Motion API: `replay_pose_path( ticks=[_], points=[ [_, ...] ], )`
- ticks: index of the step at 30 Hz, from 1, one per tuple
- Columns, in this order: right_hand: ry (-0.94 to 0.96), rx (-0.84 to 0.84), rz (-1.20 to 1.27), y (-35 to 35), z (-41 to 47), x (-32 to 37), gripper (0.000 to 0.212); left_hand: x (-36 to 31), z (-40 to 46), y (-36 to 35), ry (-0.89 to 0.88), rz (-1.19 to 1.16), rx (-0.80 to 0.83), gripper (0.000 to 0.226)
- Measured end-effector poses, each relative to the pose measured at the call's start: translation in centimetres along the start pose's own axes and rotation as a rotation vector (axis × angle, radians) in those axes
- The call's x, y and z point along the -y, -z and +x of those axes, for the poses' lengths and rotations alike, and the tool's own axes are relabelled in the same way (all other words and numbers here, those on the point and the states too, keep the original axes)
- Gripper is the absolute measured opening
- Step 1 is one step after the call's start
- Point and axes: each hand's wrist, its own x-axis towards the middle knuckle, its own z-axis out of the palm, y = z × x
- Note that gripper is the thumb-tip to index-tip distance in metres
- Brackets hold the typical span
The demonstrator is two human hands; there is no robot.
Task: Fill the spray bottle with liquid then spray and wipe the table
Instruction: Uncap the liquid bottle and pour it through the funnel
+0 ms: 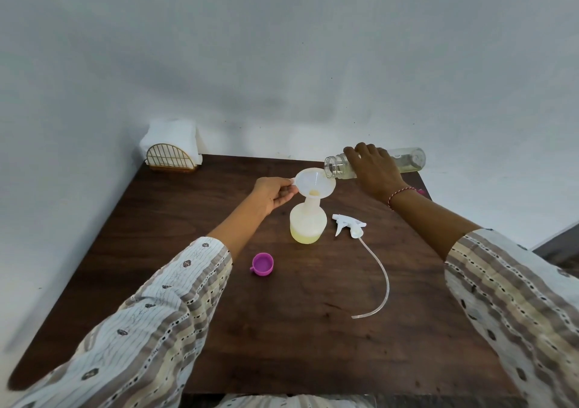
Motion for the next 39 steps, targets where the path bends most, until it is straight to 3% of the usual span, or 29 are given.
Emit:
replay_pose_path(
  ticks=[18, 29, 35, 39],
  points=[
    [0.011, 0.014, 0.011, -0.04, 0.06, 0.17, 0.045, -0.06, 0.05, -0.03, -0.004, 0.008, -0.002, 0.014],
    [-0.01, 0.057, 0.173, 0.01, -0.1, 0.42, 0.048, -0.15, -0.06, -0.03, -0.008, 0.002, 0.017, 0.018],
    [-0.062, 0.122, 0.305, 0.71, -0.01, 0.21, 0.061, -0.24, -0.27, -0.13, -0.016, -0.002, 0.017, 0.02],
    [-0.039, 0.08, 0.216, 0.48, -0.27, 0.08, 0.054, -0.22, -0.27, -0.15, -0.026, -0.003, 0.022, 0.02]
  ],
)
